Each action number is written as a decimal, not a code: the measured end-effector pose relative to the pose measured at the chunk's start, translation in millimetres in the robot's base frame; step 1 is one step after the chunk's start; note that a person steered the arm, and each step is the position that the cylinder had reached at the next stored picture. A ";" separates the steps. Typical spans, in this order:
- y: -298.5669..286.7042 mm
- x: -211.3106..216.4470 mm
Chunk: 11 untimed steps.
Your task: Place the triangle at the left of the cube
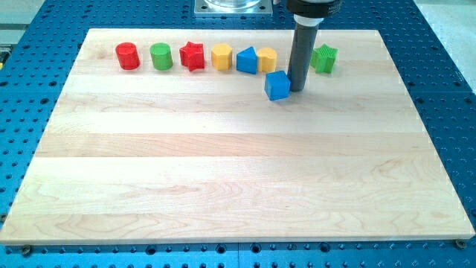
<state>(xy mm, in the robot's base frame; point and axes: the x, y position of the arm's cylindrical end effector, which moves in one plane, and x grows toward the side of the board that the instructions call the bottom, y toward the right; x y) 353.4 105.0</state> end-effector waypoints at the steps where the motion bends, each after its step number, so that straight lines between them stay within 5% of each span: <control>1: 10.8 -67.1; 2: 25.1 -141.3; 4: -83.9 -159.5; 7: -91.7 -78.0; 9: -98.2 31.3; 11: -125.6 34.0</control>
